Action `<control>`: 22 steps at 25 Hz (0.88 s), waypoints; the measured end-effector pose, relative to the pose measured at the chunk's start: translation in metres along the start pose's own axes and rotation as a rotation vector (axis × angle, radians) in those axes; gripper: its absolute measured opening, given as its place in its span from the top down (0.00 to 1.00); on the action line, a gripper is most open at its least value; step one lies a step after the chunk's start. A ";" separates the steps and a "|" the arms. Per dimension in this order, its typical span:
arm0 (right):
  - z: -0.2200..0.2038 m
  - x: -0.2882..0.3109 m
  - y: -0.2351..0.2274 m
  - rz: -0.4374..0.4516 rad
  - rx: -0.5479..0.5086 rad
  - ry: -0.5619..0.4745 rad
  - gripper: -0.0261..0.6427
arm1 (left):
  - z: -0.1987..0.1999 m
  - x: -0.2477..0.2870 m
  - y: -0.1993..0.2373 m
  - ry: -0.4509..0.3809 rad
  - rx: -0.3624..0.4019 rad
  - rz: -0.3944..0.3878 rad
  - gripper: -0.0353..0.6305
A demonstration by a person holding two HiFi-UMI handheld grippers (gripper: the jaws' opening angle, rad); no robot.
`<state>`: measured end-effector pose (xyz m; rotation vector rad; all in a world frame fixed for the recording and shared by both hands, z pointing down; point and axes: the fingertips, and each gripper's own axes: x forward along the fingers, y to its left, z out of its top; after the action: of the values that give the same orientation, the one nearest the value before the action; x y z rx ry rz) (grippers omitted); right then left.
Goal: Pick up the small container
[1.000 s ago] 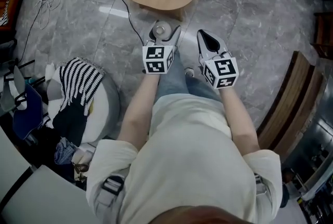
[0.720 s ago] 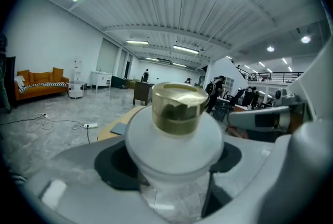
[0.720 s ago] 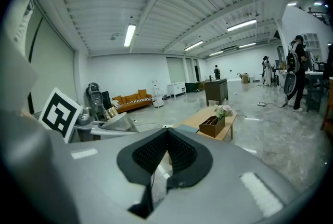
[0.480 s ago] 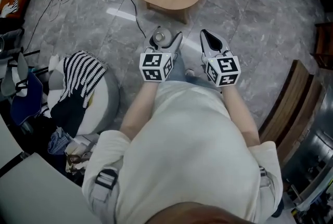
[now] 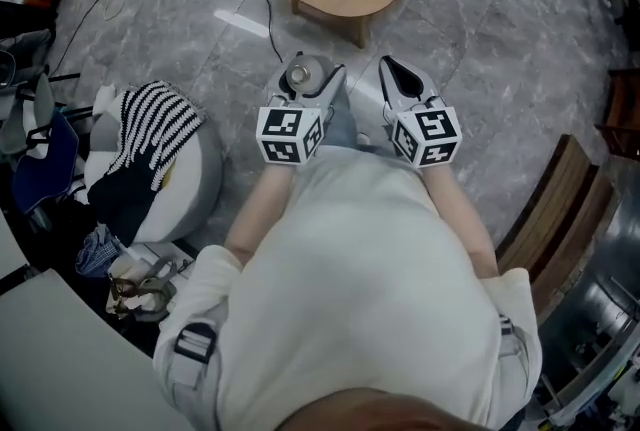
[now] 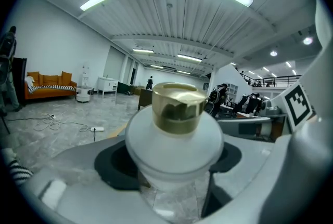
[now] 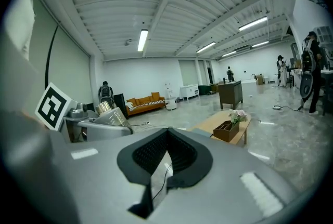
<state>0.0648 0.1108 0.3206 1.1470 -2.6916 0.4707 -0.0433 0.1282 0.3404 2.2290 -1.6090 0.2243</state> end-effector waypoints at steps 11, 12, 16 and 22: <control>0.002 -0.004 -0.010 -0.021 -0.026 0.016 0.97 | -0.006 0.003 -0.007 0.001 0.006 -0.005 0.41; 0.001 -0.004 -0.011 -0.026 -0.028 0.017 0.97 | -0.006 0.004 -0.008 0.000 0.006 -0.008 0.41; 0.003 -0.005 -0.016 -0.034 -0.034 0.017 0.97 | -0.003 0.009 -0.013 -0.002 0.009 -0.017 0.41; 0.006 -0.005 -0.021 -0.031 -0.021 0.004 0.97 | -0.002 0.014 -0.016 0.004 0.018 -0.024 0.41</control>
<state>0.0833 0.0988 0.3185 1.1795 -2.6643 0.4382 -0.0229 0.1209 0.3440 2.2585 -1.5830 0.2374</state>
